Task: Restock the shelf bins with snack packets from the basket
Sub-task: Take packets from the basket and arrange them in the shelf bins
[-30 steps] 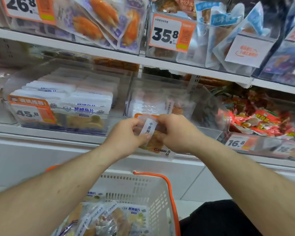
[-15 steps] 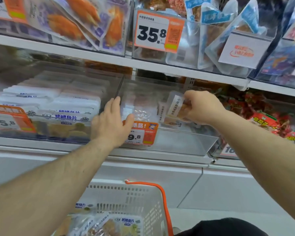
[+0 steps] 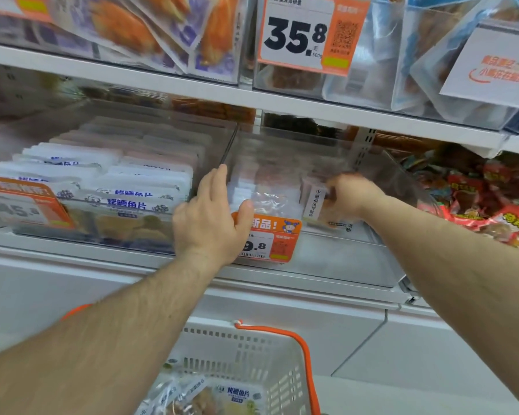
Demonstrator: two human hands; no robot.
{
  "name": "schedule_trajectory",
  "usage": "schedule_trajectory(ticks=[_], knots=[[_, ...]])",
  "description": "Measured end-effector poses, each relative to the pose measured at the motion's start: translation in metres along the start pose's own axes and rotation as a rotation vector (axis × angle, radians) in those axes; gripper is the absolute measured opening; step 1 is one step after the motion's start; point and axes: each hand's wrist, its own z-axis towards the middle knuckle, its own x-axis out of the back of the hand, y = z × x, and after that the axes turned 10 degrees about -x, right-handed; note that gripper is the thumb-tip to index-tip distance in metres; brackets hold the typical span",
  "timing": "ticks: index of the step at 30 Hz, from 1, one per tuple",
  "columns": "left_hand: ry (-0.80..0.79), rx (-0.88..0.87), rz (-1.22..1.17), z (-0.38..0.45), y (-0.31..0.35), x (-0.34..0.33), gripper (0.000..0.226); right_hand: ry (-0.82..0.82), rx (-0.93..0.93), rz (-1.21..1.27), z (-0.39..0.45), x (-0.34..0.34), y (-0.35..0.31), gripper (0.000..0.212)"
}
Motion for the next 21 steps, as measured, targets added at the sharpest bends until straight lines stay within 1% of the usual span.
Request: schedule_trajectory(ticks=[6, 10, 15, 17, 21], knots=[[-0.017, 0.004, 0.008, -0.001, 0.001, 0.002, 0.09, 0.085, 0.038, -0.028, 0.006, -0.003, -0.007, 0.013], [-0.03, 0.001, -0.002, -0.001, 0.001, 0.003, 0.081, 0.096, 0.047, -0.035, 0.006, -0.004, -0.012, 0.008], [-0.039, 0.0, -0.024, -0.001, -0.001, 0.003, 0.072, 0.131, 0.051, -0.013, 0.006, -0.004, -0.008, 0.014], [-0.041, 0.001, -0.031, -0.001, 0.0, 0.003, 0.07, 0.148, 0.039, -0.012, 0.004, -0.004, -0.005, 0.022], [-0.061, 0.006, -0.053, -0.001, 0.0, 0.006, 0.071, 0.252, 0.027, -0.01, -0.007, 0.002, -0.004, 0.033]])
